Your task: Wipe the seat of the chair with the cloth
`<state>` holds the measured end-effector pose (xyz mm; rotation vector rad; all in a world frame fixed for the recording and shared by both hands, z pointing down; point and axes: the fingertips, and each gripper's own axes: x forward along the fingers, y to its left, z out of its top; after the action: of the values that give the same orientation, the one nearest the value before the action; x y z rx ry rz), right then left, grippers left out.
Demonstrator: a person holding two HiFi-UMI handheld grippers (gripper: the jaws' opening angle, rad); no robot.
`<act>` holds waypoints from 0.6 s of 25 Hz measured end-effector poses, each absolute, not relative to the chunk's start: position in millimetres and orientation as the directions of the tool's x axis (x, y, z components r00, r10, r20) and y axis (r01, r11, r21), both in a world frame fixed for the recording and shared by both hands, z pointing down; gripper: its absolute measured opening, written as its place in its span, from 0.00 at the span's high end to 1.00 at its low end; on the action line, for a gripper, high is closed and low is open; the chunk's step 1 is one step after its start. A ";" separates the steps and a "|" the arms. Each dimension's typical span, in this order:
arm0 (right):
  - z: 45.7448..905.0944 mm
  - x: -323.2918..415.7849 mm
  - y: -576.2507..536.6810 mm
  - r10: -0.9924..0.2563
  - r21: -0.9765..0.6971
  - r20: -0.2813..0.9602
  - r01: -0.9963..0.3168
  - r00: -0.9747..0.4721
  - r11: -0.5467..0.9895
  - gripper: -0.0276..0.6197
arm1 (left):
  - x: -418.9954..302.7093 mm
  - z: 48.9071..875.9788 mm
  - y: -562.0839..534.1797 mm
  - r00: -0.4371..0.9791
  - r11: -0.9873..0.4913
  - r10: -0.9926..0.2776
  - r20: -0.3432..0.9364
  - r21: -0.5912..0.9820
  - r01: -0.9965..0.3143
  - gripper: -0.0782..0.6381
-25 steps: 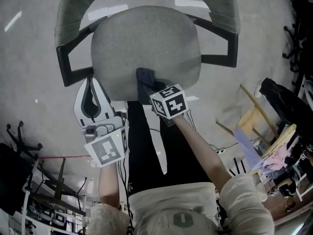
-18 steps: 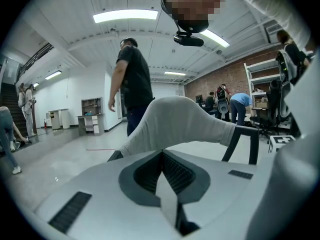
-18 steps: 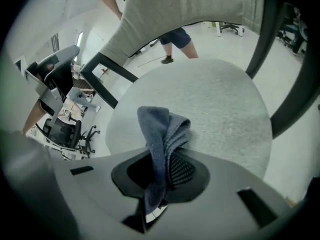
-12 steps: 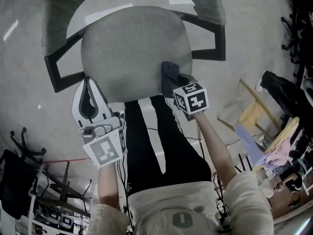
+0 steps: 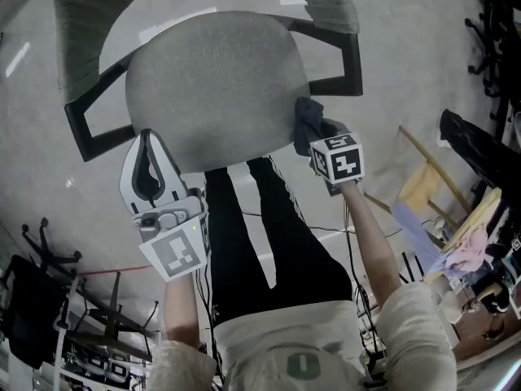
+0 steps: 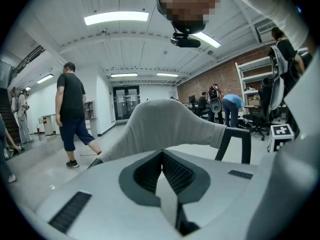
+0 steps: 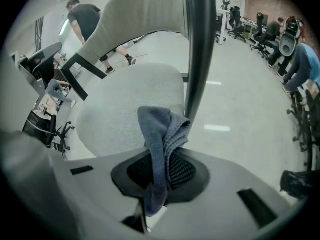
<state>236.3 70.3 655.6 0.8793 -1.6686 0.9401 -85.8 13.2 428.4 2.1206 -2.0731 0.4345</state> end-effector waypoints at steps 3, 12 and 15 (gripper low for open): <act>654.0 243.7 69.3 -0.127 -0.159 0.964 -0.891 -0.233 0.426 0.88 | -82.5 426.7 13.8 0.003 -0.034 -0.953 0.304 -0.098 -0.995 0.87; 611.4 213.8 40.9 -0.268 -0.078 0.933 -0.864 -0.239 0.498 0.88 | -82.4 405.6 3.5 -0.002 -0.024 -0.964 0.267 -0.092 -0.995 0.87; 564.6 182.7 5.4 -0.364 -0.103 0.883 -0.879 -0.296 0.466 0.88 | -83.7 369.3 -5.6 -0.006 -0.012 -0.971 0.240 -0.073 -0.997 0.87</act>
<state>182.7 5.4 564.6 1.0444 -1.8652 0.7643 -83.7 -5.6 369.3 2.1268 -2.1212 0.3380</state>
